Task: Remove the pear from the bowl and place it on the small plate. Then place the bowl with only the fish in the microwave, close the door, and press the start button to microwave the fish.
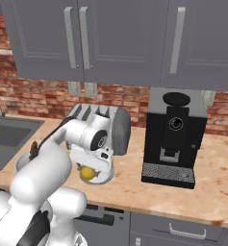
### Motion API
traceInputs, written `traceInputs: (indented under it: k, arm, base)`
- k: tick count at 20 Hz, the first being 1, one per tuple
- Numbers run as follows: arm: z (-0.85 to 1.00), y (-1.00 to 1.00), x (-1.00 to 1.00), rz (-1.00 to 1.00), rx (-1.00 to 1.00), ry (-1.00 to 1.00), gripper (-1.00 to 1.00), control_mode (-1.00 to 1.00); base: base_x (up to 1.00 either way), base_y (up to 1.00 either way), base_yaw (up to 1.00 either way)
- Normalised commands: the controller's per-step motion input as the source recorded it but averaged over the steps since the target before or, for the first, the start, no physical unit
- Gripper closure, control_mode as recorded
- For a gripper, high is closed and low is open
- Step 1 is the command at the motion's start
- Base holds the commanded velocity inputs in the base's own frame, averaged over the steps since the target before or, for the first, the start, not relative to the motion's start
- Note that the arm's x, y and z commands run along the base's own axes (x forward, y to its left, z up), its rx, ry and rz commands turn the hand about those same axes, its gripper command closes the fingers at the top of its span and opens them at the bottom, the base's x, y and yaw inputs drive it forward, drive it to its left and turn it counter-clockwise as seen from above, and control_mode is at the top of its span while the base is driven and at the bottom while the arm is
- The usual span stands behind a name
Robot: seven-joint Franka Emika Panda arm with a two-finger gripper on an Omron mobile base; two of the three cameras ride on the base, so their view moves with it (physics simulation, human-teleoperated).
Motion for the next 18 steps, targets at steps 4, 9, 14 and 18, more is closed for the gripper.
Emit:
traceInputs:
  k: [4, 9, 14, 18]
  arm:
    - [-0.3, -0.03, 0.44, -0.02, 0.0, 0.0, 1.0, -1.0]
    - [-0.55, -0.01, 0.32, -0.02, -0.07, -0.03, 1.0, -1.0]
    - [-0.41, 0.0, 0.19, -0.04, -0.1, -0.05, 1.0, -1.0]
    - [-0.11, 0.0, 0.13, -0.02, 0.0, 0.0, 1.0, -1.0]
  base:
    - [0.0, 0.0, 0.0]
    - [0.0, 0.0, 0.0]
    - [0.0, 0.0, 0.0]
    - [0.0, 0.0, 0.0]
